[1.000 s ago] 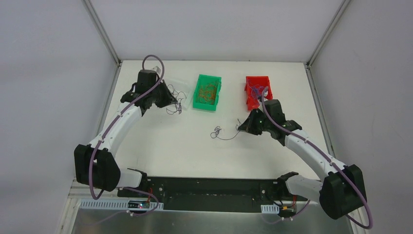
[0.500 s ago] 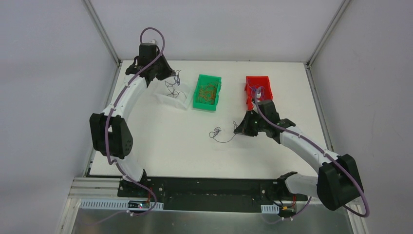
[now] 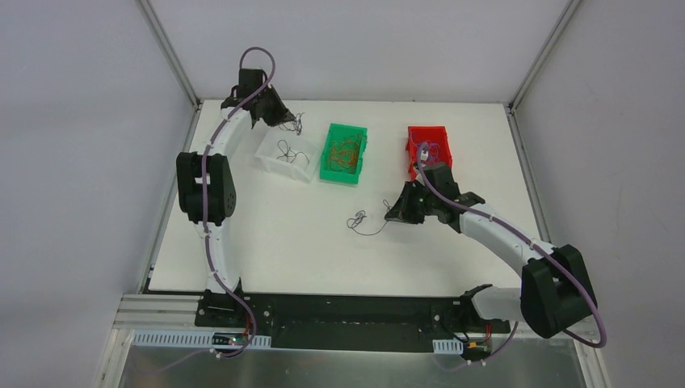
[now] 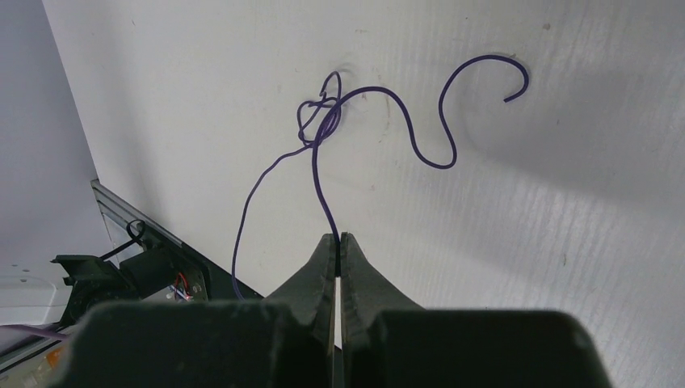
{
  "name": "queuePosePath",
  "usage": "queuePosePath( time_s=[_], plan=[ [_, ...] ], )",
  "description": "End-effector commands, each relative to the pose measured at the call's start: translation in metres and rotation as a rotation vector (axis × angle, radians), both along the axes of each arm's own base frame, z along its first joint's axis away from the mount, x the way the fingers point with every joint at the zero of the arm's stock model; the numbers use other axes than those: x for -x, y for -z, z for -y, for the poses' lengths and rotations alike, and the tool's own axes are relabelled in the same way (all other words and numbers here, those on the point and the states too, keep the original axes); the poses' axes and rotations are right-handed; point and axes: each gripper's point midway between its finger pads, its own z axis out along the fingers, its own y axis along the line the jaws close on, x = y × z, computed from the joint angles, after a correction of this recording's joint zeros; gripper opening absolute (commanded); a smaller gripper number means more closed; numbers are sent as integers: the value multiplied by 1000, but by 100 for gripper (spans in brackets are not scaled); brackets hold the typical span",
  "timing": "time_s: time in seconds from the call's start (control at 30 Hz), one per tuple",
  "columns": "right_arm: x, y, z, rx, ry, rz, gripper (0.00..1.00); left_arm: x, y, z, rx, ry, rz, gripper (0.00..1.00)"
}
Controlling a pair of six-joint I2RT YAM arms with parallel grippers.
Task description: Untangle the cables
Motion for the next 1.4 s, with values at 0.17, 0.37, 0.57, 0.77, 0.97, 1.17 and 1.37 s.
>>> queuePosePath(
  time_s=[0.17, 0.37, 0.57, 0.77, 0.97, 1.17, 1.37],
  plan=[
    [-5, -25, -5, -31, -21, 78, 0, 53, 28, -10, 0, -17, -73, 0],
    [-3, -28, -4, -36, -17, 86, 0, 72, 29, -18, -54, -15, -59, 0],
    [-3, -31, -4, -41, -12, 89, 0, 74, 14, -26, -88, -42, -28, 0],
    [-1, -32, -3, -43, -8, 88, 0, 77, 56, -23, -83, -27, -123, 0],
    [5, -34, 1, -39, 3, 89, 0, 87, 86, -26, -101, -35, -218, 0],
    [12, -33, -2, -38, -7, 77, 0, 128, 89, -34, -127, -44, -262, 0],
    [18, -30, -23, -27, -74, 60, 0, 183, 90, -43, -165, -42, -318, 0]
  ],
)
